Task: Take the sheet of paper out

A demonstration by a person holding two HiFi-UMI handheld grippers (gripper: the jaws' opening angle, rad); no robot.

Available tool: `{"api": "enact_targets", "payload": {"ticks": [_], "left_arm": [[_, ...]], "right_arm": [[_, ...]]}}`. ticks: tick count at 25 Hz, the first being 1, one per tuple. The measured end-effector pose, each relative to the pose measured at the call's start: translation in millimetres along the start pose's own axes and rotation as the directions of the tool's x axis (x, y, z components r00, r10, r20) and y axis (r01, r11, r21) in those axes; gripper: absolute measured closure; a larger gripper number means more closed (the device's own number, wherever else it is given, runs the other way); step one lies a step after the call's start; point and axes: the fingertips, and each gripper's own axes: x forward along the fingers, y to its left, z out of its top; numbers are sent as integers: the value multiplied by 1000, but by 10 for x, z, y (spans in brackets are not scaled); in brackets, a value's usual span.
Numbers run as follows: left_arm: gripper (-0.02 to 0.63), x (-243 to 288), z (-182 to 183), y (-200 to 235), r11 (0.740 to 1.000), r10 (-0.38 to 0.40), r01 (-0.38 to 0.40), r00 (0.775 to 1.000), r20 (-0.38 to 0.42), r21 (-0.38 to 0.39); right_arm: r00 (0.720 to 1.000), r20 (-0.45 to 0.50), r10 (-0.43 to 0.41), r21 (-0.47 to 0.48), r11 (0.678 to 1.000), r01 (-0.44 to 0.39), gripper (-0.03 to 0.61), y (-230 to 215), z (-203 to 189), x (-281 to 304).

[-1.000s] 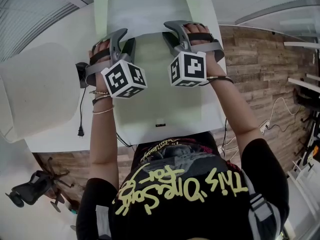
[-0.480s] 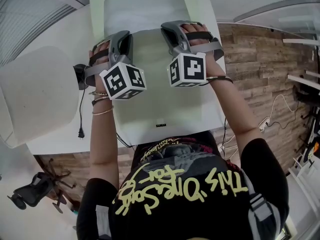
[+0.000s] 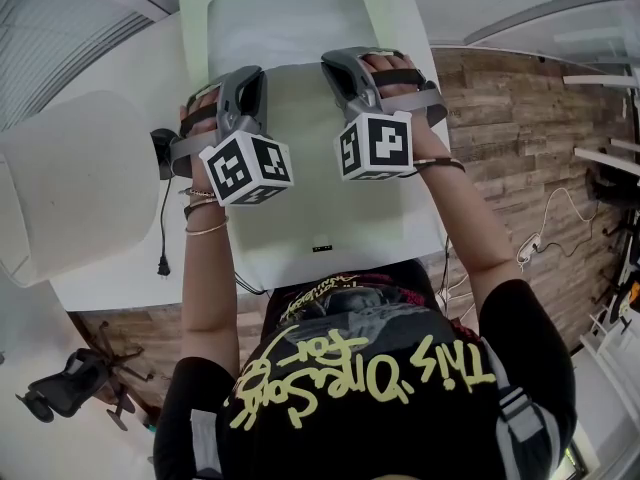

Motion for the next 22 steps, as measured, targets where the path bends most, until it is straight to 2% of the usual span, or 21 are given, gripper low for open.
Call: {"api": "enact_targets", "payload": {"ticks": [22], "left_arm": [[604, -266, -12, -282, 999, -9, 8, 1000, -9, -36]], "right_arm": [[1000, 7, 2, 47, 999, -2, 568, 259, 35, -288]]}}
